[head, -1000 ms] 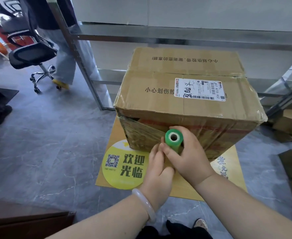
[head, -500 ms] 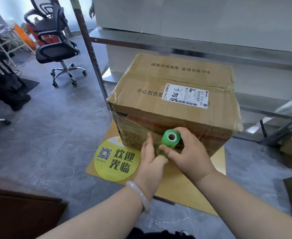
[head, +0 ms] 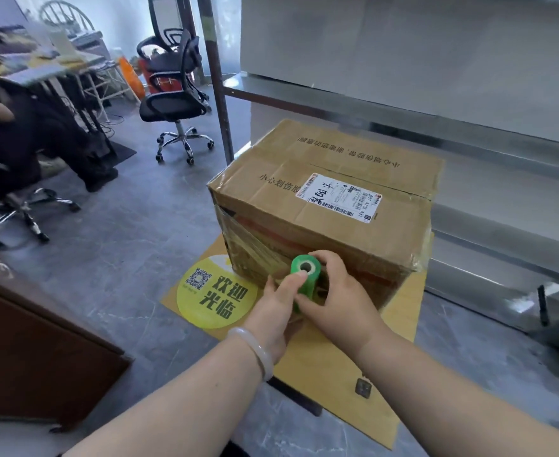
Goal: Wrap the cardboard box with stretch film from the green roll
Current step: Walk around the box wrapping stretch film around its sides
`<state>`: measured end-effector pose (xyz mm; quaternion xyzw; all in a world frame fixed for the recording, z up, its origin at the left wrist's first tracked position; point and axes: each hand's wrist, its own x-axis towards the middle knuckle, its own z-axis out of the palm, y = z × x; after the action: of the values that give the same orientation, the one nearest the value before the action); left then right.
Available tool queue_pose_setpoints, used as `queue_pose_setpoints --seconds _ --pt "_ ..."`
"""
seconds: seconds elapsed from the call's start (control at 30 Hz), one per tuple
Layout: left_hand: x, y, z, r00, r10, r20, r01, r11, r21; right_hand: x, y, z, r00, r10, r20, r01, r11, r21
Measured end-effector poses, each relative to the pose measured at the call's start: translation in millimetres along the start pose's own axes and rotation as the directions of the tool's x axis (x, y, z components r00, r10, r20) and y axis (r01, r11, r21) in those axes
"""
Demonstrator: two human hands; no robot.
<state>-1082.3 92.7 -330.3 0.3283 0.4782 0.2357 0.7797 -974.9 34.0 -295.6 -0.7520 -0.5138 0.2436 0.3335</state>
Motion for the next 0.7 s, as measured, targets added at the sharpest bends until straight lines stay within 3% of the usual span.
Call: queue_pose_setpoints --seconds 0.13,0.37,0.57,0.7 --pt "-3.1 -6.4 12.5 0.998 -0.022 -0.060 0.019 0.999 -0.049 -3.1 11.3 -4.2 0.999 -0.052 0.017 0.052 0.999 -0.010" --pt "-12.5 -25.0 39.8 0.998 -0.015 -0.065 0.003 0.984 -0.176 -21.4 17.1 -14.7 0.994 0.063 -0.090 -0.051 0.991 0.121" --pt "-16.2 -27.2 59.1 1.000 0.028 0.014 -0.026 0.991 -0.131 -29.0 29.3 -23.6 0.988 -0.009 -0.152 0.019 0.998 0.061" --pt "-17.4 -28.0 65.9 1.000 0.019 0.021 -0.017 0.995 -0.101 -36.0 32.5 -28.6 0.964 0.057 -0.258 -0.049 0.998 0.036"
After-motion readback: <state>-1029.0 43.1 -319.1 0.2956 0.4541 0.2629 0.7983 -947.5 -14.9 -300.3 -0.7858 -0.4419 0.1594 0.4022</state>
